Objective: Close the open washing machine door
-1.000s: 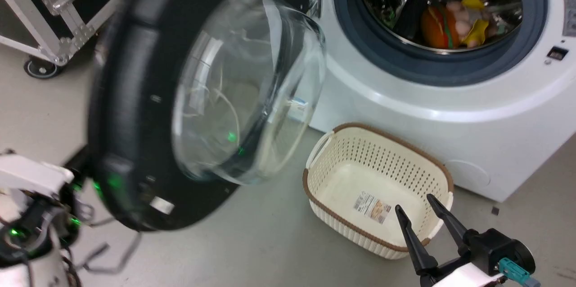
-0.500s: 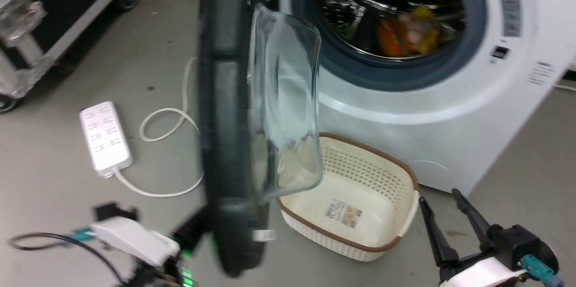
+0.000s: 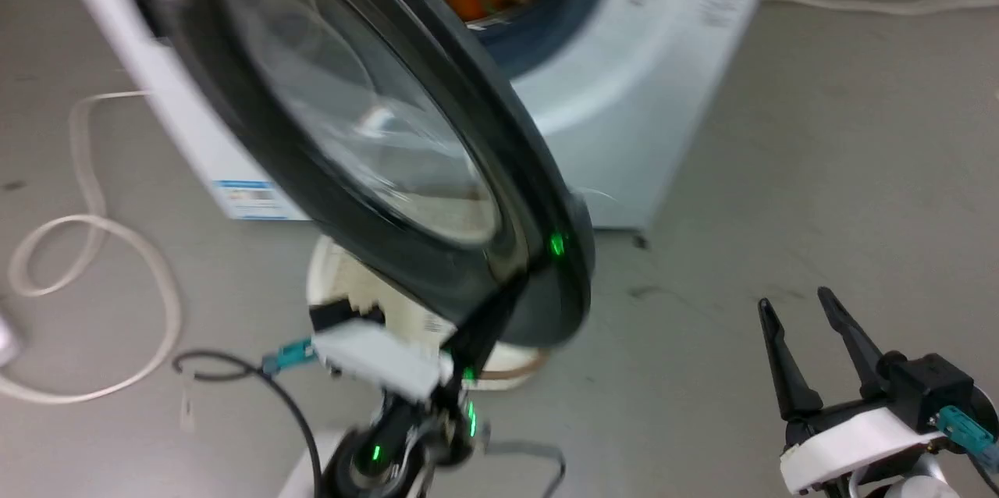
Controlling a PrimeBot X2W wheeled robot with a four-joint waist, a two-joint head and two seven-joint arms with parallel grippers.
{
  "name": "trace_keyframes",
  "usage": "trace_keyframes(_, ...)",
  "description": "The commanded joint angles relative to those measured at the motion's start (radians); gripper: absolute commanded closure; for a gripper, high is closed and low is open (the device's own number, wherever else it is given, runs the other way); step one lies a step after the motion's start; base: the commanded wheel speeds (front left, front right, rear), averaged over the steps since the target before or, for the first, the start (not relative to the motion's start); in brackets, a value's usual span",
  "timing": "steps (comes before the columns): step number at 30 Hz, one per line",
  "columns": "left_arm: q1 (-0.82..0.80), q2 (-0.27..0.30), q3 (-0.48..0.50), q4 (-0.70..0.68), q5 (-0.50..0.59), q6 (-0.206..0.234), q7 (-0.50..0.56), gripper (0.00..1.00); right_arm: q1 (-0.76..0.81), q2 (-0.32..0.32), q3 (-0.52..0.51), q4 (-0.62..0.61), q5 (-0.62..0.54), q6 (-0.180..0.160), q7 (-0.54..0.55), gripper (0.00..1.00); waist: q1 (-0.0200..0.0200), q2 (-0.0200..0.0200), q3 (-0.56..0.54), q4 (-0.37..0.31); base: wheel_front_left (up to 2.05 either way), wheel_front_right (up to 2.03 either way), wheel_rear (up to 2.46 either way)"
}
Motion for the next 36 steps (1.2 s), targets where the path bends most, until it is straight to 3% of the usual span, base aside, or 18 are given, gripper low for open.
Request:
trace_keyframes(1,-0.051,0.000,-0.007,0.026,-0.019,-0.009,-0.035,1.00,-0.016,0.007,0.001,0.008,0.004,0.001,-0.004,0.00,-0.0001,-0.0001,0.083,-0.127,0.00,0.00,0.00)
trace_keyframes(7,-0.287,0.000,-0.023,0.203,-0.095,-0.033,-0.216,1.00,-0.042,0.024,0.013,0.039,0.026,0.001,-0.010,0.00,-0.0001,-0.0001,0.136,-0.241,0.00,0.00,0.00)
trace_keyframes(13,-0.506,0.000,-0.025,0.396,-0.164,-0.079,-0.341,1.00,-0.061,0.039,0.027,0.054,0.040,0.001,-0.013,0.00,-0.0001,-0.0001,0.159,-0.277,0.00,0.00,0.00)
trace_keyframes(18,-0.608,0.000,-0.070,0.530,-0.217,-0.120,-0.377,1.00,-0.065,0.045,0.048,0.050,0.040,0.001,-0.013,0.00,-0.0001,-0.0001,0.148,-0.257,0.00,0.00,0.00)
trace_keyframes(23,-0.609,0.000,-0.125,0.582,-0.238,-0.149,-0.378,1.00,-0.060,0.040,0.053,0.040,0.037,0.001,-0.013,0.00,-0.0001,-0.0001,0.118,-0.214,0.00,0.00,0.00)
trace_keyframes(28,-0.529,0.007,-0.183,0.575,-0.146,-0.164,-0.409,1.00,-0.033,0.023,0.047,0.024,0.035,0.001,-0.013,0.00,-0.0001,-0.0001,0.052,-0.135,0.00,0.00,0.00)
trace_keyframes(29,-0.467,0.029,-0.198,0.518,-0.073,-0.165,-0.433,0.50,-0.013,0.016,0.043,0.014,0.035,0.001,-0.013,0.00,-0.0001,-0.0001,0.021,-0.097,0.00,0.00,0.00)
trace_keyframes(30,-0.467,0.029,-0.198,0.518,-0.073,-0.165,-0.433,0.50,-0.013,0.016,0.043,0.014,0.035,0.001,-0.013,0.00,-0.0001,-0.0001,0.021,-0.097,0.00,0.00,0.00)
trace_keyframes(31,-0.431,0.044,-0.206,0.488,-0.035,-0.165,-0.442,0.00,-0.002,0.013,0.040,0.009,0.034,0.001,-0.013,0.00,-0.0001,-0.0001,0.006,-0.076,0.00,0.00,0.00)
trace_keyframes(36,-0.241,0.150,-0.186,0.362,0.233,-0.165,-0.461,0.00,0.059,-0.002,0.042,-0.009,0.031,0.001,-0.013,0.00,-0.0001,-0.0001,-0.069,0.024,0.00,0.00,0.00)
